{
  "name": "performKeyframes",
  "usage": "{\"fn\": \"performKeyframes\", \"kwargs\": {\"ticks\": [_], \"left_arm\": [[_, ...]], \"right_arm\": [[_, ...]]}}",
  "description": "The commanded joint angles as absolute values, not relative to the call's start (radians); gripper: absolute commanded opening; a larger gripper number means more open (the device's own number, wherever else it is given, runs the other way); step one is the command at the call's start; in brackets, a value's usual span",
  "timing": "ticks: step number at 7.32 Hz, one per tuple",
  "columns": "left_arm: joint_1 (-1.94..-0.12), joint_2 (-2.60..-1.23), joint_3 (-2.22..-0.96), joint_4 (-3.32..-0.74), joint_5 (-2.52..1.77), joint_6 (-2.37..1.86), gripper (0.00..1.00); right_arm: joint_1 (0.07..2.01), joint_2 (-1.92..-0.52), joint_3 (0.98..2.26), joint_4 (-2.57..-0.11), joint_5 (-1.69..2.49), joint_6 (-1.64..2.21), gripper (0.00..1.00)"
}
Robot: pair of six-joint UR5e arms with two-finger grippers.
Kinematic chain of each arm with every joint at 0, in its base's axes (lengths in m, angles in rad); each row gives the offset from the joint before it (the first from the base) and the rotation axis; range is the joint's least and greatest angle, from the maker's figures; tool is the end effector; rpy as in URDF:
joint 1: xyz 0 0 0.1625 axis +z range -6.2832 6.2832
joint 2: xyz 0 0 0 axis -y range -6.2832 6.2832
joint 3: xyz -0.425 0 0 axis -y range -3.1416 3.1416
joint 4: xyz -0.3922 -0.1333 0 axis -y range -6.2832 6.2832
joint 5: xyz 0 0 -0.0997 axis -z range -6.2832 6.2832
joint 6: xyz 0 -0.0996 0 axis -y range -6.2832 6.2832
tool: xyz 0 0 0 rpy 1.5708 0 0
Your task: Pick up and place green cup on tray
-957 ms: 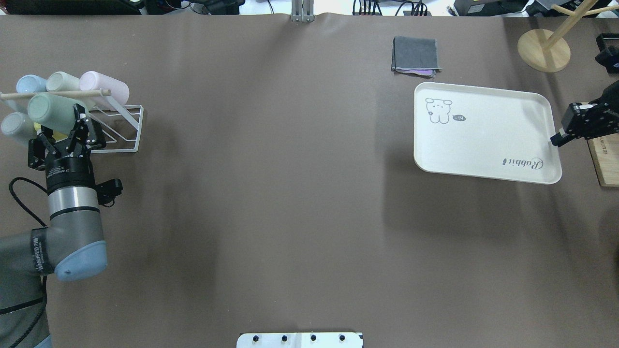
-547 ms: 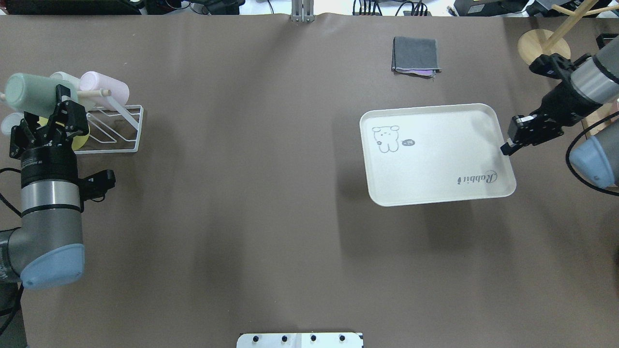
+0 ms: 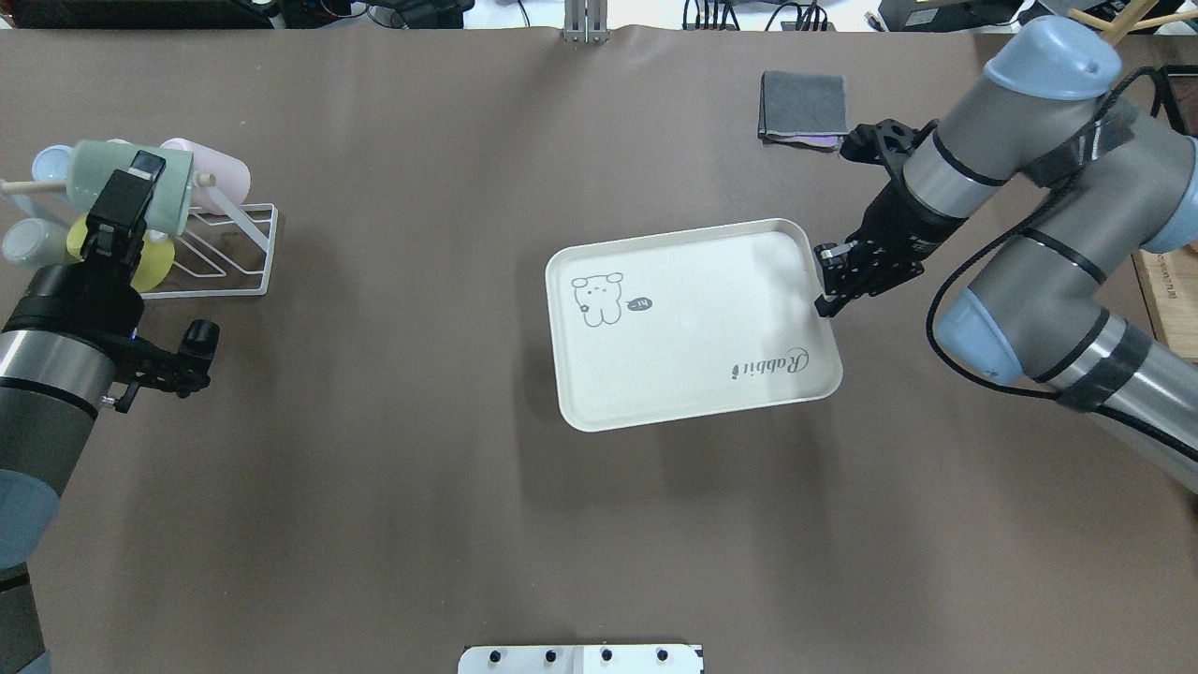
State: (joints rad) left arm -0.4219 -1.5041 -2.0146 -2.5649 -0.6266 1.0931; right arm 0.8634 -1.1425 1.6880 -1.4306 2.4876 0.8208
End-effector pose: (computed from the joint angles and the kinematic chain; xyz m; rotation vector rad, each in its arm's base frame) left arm 0.2895 -0.3645 0.3560 1.3523 -0.7926 1.1687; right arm -0.3664 -0.5121 0.3294 -0.1488 -1.0726 -0.2119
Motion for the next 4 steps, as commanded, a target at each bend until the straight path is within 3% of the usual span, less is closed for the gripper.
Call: {"fn": "performKeyframes", "kwargs": {"ticks": [1,4], "left_arm": [[-0.434,-1.554,-2.0,-2.643,-0.884,0.651,0.15],[-0.419,-1.679,-1.904,-2.828,-1.082,0.232,0.15]], "right_arm": [[0.751,-1.04,1.684,-1.401,2.4,1.015,0.0],[0.635,-0.987,1.614,-1.234,2.321,1.26,0.0]]}}
